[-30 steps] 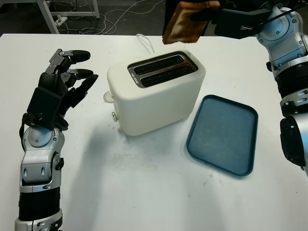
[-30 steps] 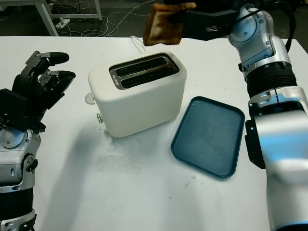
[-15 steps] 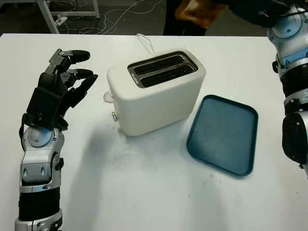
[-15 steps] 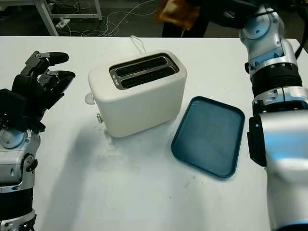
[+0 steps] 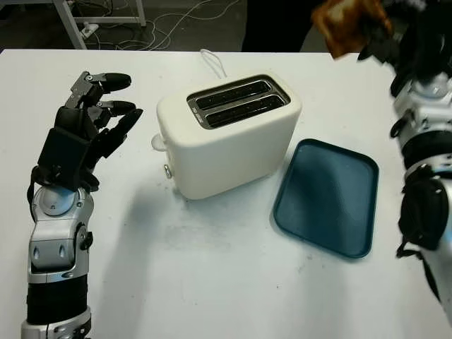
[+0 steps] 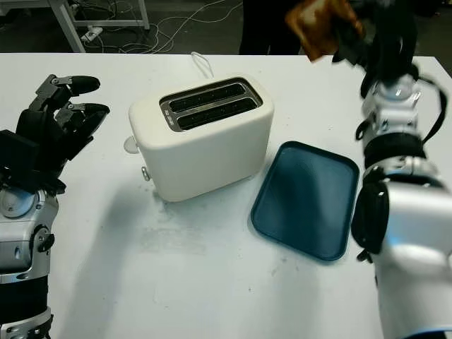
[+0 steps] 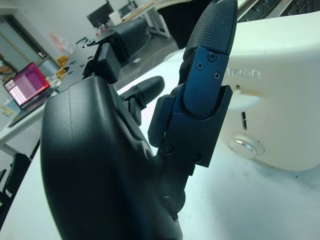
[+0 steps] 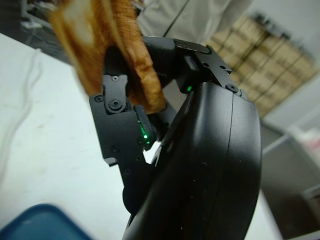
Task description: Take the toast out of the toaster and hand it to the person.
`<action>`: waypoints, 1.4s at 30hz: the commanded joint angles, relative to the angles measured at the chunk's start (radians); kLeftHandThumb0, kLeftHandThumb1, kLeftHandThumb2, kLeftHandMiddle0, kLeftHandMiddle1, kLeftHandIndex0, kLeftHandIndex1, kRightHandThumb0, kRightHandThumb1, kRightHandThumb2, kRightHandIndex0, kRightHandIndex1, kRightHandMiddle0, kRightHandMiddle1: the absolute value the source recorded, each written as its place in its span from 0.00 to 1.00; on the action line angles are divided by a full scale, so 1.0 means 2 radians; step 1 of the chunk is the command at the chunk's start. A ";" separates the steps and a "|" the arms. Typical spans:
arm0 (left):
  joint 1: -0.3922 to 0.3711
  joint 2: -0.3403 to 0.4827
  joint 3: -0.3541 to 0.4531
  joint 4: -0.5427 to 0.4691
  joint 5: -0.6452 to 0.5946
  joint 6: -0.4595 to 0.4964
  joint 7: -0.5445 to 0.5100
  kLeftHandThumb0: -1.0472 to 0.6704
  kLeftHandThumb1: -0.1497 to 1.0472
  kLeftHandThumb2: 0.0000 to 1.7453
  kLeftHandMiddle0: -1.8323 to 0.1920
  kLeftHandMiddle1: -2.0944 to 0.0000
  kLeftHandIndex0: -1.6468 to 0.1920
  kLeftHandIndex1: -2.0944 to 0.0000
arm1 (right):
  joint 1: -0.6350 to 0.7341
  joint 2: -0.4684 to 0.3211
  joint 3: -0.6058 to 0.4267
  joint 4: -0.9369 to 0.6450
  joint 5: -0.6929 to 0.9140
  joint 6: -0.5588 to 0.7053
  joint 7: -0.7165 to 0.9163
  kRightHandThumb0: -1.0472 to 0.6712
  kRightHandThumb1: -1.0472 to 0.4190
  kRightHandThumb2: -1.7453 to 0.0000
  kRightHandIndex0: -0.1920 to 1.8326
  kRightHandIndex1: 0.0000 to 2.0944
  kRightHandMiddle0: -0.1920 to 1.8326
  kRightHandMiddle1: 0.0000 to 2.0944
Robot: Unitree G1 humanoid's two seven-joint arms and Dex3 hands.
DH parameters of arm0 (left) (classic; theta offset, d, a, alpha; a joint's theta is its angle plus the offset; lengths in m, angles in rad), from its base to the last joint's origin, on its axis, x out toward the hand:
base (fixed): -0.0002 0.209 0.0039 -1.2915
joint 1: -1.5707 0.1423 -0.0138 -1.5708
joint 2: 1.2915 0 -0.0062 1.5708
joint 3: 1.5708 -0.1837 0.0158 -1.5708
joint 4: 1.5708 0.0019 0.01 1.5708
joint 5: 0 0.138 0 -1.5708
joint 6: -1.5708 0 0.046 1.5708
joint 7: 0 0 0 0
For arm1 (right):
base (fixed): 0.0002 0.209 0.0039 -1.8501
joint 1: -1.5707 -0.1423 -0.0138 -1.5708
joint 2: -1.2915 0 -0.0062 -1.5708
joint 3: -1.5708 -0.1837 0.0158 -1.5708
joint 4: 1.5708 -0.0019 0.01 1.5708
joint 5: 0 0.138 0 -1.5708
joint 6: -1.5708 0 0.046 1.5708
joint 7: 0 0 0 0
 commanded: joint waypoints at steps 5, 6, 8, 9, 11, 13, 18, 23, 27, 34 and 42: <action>0.002 0.004 -0.001 0.001 -0.002 -0.002 -0.004 0.13 0.88 0.00 0.82 0.41 0.78 0.50 | 0.039 0.021 -0.023 0.002 0.032 0.017 0.014 0.48 0.09 0.74 0.44 0.83 0.24 0.83; 0.002 0.004 -0.001 0.001 -0.002 -0.002 -0.004 0.12 0.88 0.00 0.82 0.41 0.78 0.50 | 0.044 0.024 -0.025 0.002 0.035 0.017 0.017 0.48 0.09 0.74 0.45 0.83 0.24 0.83; 0.001 0.005 -0.001 0.002 -0.002 -0.002 -0.005 0.12 0.88 0.00 0.82 0.41 0.78 0.50 | 0.053 0.032 -0.029 0.002 0.042 0.016 0.027 0.47 0.09 0.75 0.48 0.83 0.25 0.83; 0.001 0.005 0.000 0.002 -0.003 -0.001 -0.005 0.12 0.88 0.00 0.82 0.41 0.78 0.50 | 0.057 0.036 -0.034 0.002 0.049 0.016 0.034 0.47 0.09 0.76 0.49 0.83 0.25 0.83; 0.000 0.003 0.000 -0.001 -0.003 0.003 -0.004 0.13 0.88 0.00 0.82 0.41 0.78 0.50 | 0.065 0.042 -0.038 0.002 0.055 0.013 0.044 0.46 0.09 0.77 0.51 0.83 0.27 0.83; -0.002 0.004 0.000 0.003 -0.003 -0.001 -0.006 0.13 0.88 0.00 0.81 0.41 0.78 0.50 | 0.069 0.049 -0.038 0.000 0.057 0.013 0.043 0.47 0.09 0.76 0.52 0.83 0.31 0.83; -0.004 0.003 0.000 0.009 -0.004 -0.008 -0.010 0.13 0.87 0.00 0.82 0.40 0.78 0.49 | 0.075 0.065 -0.035 -0.010 0.056 0.010 0.033 0.52 0.09 0.67 0.49 0.83 0.26 0.83; -0.002 0.004 0.000 0.011 -0.001 -0.010 -0.010 0.13 0.87 0.00 0.82 0.40 0.78 0.49 | 0.083 0.070 -0.027 -0.021 0.056 0.007 0.034 0.55 0.09 0.64 0.43 0.83 0.18 0.83; -0.002 0.003 0.001 0.013 -0.006 -0.014 -0.013 0.13 0.87 0.00 0.82 0.40 0.78 0.49 | 0.090 0.073 -0.028 -0.034 0.063 0.007 0.044 0.54 0.09 0.64 0.41 0.83 0.17 0.83; -0.001 0.004 0.000 0.005 -0.002 -0.001 -0.008 0.13 0.87 0.00 0.82 0.40 0.78 0.49 | 0.098 0.078 -0.036 -0.058 0.082 0.002 0.064 0.52 0.09 0.66 0.48 0.83 0.25 0.83; -0.001 0.003 0.001 0.010 -0.003 -0.008 -0.009 0.13 0.87 0.00 0.82 0.40 0.78 0.49 | 0.107 0.085 -0.047 -0.082 0.097 0.002 0.057 0.48 0.09 0.73 0.55 0.83 0.37 0.83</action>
